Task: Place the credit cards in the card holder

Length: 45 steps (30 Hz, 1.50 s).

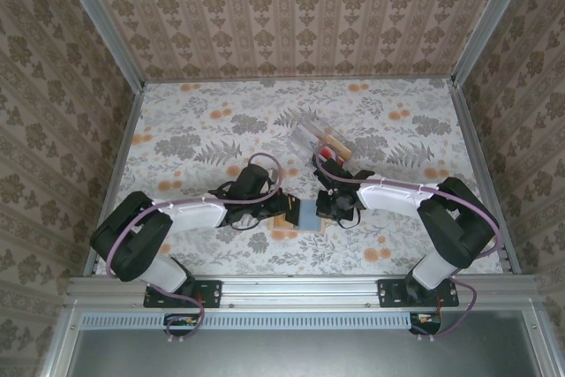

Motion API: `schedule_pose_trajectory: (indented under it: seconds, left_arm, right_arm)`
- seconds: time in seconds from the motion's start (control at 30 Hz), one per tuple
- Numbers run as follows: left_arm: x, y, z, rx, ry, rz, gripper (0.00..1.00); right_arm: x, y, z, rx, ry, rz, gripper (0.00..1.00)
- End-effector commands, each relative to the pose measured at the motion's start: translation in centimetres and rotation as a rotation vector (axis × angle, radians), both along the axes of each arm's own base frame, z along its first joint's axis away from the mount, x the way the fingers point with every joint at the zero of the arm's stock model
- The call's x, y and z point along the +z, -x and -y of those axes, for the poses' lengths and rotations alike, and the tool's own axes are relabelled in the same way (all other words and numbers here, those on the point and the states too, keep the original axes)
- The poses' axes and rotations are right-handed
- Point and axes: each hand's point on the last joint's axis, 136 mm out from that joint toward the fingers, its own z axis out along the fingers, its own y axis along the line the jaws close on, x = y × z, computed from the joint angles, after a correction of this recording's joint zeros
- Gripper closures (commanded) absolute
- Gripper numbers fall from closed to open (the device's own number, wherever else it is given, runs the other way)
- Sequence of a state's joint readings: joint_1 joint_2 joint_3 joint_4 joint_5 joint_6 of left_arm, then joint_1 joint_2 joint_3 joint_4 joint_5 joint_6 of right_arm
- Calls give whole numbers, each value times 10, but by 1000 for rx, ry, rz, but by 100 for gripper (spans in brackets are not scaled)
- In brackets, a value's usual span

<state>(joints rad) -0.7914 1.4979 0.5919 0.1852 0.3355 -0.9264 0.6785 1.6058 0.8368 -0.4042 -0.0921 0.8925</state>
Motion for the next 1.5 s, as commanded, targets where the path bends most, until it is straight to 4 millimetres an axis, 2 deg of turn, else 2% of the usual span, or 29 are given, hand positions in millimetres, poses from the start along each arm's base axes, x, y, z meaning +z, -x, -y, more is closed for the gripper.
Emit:
schedule_pose_trajectory:
  seconds: [0.0, 0.47, 0.7, 1.47]
  left_arm:
    - [-11, 5, -2, 0, -7, -16, 100]
    - [-12, 17, -3, -18, 26, -14, 98]
    - [-9, 18, 5, -25, 49, 10, 97]
    - [-18, 28, 0, -14, 16, -13, 94]
  right_arm:
    - [-18, 8, 15, -17, 76, -49, 86]
    - [-23, 8, 12, -21, 72, -62, 86]
    - [-25, 8, 10, -28, 54, -66, 86]
    - [-27, 7, 7, -27, 46, -72, 86]
